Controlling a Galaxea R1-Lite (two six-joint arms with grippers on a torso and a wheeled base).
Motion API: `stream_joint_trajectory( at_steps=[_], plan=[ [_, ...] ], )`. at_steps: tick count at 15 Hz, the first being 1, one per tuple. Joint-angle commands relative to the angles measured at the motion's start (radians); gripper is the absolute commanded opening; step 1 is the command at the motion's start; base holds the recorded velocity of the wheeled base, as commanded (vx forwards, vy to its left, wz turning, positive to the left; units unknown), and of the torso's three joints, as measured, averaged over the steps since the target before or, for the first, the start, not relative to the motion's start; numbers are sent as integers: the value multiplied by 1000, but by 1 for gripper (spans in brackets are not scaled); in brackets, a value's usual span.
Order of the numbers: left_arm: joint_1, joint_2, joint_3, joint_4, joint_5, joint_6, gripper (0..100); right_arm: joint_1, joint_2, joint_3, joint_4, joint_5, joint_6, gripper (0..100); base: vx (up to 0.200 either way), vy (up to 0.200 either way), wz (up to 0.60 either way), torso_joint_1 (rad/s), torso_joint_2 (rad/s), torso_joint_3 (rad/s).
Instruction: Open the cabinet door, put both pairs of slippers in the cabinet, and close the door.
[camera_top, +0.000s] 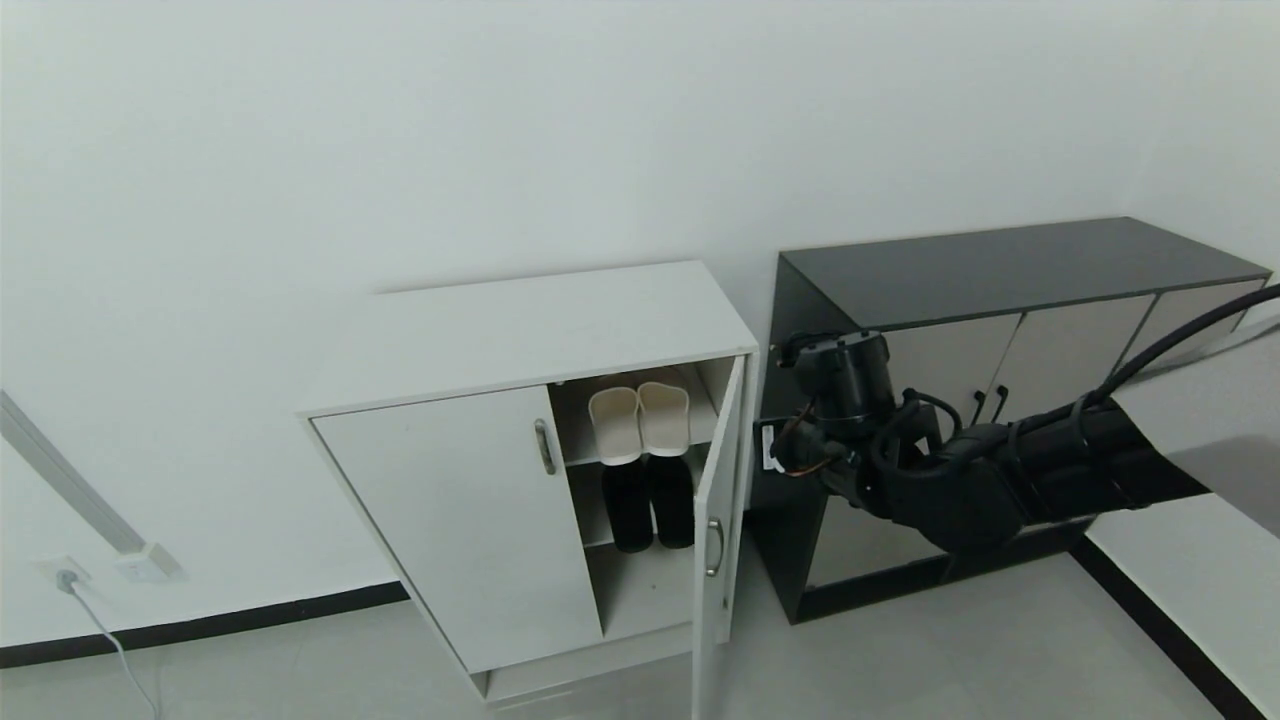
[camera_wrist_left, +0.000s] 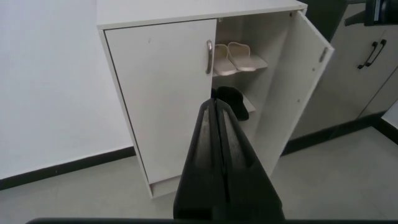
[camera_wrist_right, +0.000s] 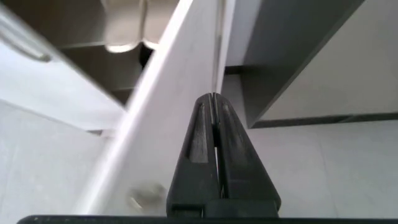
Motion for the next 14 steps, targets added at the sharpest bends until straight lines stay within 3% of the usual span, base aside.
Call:
stream_joint_trajectory(
  at_steps=[1, 3, 9, 14],
  plan=[
    [0, 1, 0, 0, 0, -1, 0, 11, -50, 27, -1, 1, -7, 0, 0, 0, 0, 0, 0, 0],
    [0, 1, 0, 0, 0, -1, 0, 16, -50, 35, -1, 1, -7, 0, 0, 0, 0, 0, 0, 0],
    [0, 1, 0, 0, 0, 1, 0, 24, -51, 52, -9, 69, -3, 0, 0, 0, 600, 2, 0, 4],
    [0, 1, 0, 0, 0, 1, 0, 18, -57, 124, -141, 95, -21, 0, 0, 0, 0, 0, 0, 0]
  ],
)
